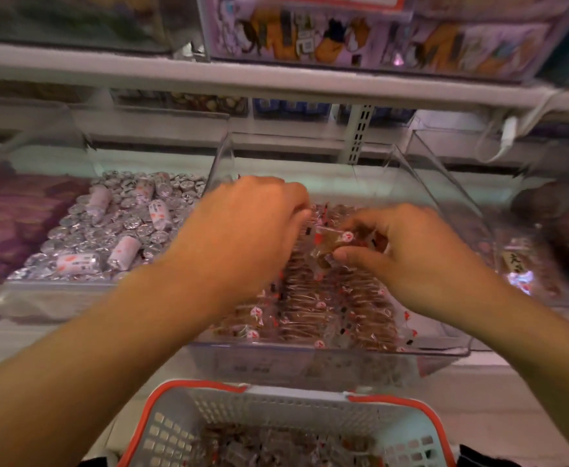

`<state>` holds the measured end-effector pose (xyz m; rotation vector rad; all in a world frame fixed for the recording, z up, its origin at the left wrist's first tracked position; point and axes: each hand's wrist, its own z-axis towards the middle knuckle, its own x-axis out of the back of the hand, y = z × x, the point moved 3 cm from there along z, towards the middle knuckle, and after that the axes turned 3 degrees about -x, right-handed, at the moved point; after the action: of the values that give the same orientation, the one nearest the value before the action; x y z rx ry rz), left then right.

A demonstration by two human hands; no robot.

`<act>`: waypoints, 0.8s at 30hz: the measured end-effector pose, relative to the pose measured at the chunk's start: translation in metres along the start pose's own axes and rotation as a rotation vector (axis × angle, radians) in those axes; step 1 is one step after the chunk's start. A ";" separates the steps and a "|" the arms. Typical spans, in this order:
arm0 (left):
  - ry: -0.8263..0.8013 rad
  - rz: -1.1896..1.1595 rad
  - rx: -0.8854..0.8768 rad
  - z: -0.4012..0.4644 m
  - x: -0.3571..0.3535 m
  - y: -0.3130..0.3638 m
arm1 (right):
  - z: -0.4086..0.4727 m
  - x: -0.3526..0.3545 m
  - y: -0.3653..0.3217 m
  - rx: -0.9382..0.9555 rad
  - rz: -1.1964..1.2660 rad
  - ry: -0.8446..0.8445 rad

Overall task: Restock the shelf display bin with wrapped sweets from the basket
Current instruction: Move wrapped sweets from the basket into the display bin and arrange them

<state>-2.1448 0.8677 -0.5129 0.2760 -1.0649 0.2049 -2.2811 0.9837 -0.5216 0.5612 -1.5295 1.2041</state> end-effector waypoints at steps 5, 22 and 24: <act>-0.460 0.514 -0.056 -0.014 0.001 -0.012 | 0.039 0.012 -0.017 -0.071 -0.092 0.095; -0.495 0.540 -0.163 -0.025 -0.001 -0.015 | 0.128 -0.038 0.009 -0.167 -0.322 0.073; -0.495 0.536 -0.159 -0.024 -0.002 -0.015 | 0.132 -0.036 0.011 -0.224 -0.327 0.071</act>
<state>-2.1214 0.8606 -0.5271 -0.1196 -1.6278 0.5487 -2.3368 0.8618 -0.5501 0.5855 -1.4240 0.7840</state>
